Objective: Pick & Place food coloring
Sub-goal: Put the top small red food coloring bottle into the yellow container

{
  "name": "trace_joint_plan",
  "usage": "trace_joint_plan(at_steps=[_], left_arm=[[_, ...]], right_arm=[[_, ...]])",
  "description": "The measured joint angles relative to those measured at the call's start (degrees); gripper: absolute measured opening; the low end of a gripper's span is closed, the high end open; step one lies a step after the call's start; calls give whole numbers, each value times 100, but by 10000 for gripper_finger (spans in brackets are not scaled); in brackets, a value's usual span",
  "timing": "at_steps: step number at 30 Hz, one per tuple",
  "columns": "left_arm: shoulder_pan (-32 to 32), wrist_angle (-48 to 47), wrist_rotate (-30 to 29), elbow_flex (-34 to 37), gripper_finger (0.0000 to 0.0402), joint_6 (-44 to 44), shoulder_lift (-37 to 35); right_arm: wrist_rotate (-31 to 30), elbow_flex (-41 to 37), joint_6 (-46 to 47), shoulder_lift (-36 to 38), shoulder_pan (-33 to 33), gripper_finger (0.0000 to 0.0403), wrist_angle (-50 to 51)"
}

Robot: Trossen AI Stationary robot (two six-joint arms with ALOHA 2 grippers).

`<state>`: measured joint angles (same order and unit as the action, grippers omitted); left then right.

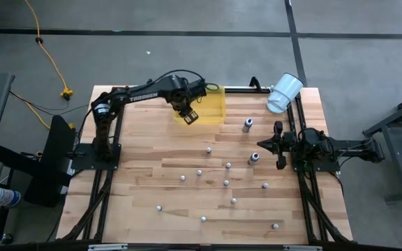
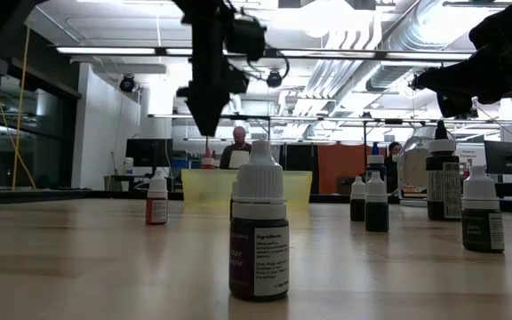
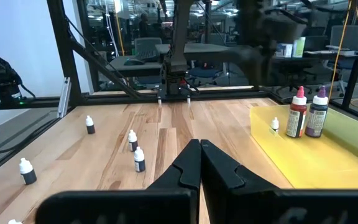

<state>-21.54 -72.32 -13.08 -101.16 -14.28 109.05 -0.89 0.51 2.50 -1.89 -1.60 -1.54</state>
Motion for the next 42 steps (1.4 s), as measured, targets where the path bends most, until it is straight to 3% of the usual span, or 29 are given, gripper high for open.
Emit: trace_joint_plan(at_steps=[9,22,32,42], left_arm=[[1116,-170,367,219,129,363,-363],[2674,1484,1210,2439,129,309,-1319],[3275,2571,1407,3528,129,245,-1715],[3526,2842,1558,3655,129,234,-1718]], right_arm=[[1,0,0,-2,1,0,0],[0,-1,0,-2,2,0,0],[0,-1,0,-2,0,0,0],[1,-1,0,-2,2,0,0]])
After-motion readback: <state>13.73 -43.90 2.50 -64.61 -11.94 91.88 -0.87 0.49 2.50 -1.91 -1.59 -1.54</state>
